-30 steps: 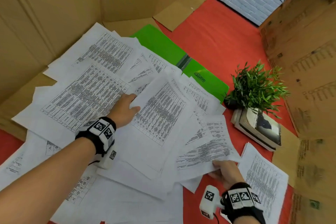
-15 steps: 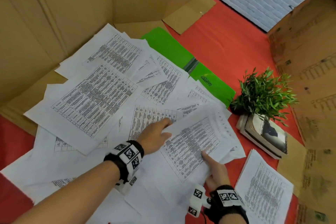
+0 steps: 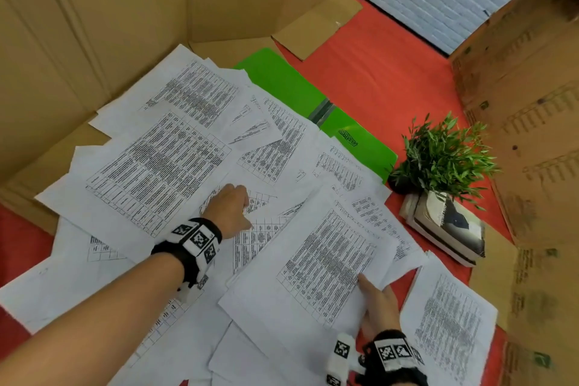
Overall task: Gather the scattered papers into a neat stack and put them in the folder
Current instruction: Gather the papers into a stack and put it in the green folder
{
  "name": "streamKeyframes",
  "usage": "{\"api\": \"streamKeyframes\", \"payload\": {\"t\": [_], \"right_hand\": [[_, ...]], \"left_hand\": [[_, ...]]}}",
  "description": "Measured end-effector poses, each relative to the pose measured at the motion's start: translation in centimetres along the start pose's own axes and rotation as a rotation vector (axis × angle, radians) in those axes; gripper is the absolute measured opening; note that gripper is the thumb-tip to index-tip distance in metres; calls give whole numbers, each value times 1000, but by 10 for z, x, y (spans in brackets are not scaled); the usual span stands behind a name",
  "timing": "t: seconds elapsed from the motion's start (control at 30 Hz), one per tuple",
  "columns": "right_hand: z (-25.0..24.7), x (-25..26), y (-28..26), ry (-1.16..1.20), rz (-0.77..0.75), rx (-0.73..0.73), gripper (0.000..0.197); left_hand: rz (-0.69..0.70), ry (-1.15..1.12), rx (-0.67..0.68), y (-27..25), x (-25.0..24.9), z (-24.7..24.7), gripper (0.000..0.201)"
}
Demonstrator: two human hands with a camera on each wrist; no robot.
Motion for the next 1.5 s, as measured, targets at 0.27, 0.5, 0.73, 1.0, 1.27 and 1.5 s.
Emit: {"api": "streamKeyframes", "payload": {"t": [0.27,0.5,0.73,1.0,1.27,1.5], "right_hand": [[-15,18,2,-157,-51,23,38],[17,23,-10,-278,-48,248,33],[13,3,-3,-317,-38,124,37],[25,-13,-24,-212,37,212,38],[22,49,-66,-333,-258,56,22],[-32,93,-88,-270,-413,-126,57]], "left_hand": [[117,-39,-50,-4,-8,-16,10],[189,-535,-138,8,-57,-15,8],[-121,-685,-298,-2,-14,-7,62],[98,-272,157,-45,-23,33,66],[-162,-222,-217,-55,-2,10,57],[-398,58,-215,-75,38,20,99]]}}
Point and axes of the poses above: each hand's wrist, its own y-axis towards the middle knuckle, its own z-axis out of the palm, x = y × z, the point moved 5 cm from there along y, towards the middle knuckle, and after that the axes turned 15 degrees about y, right-handed, at the moved point
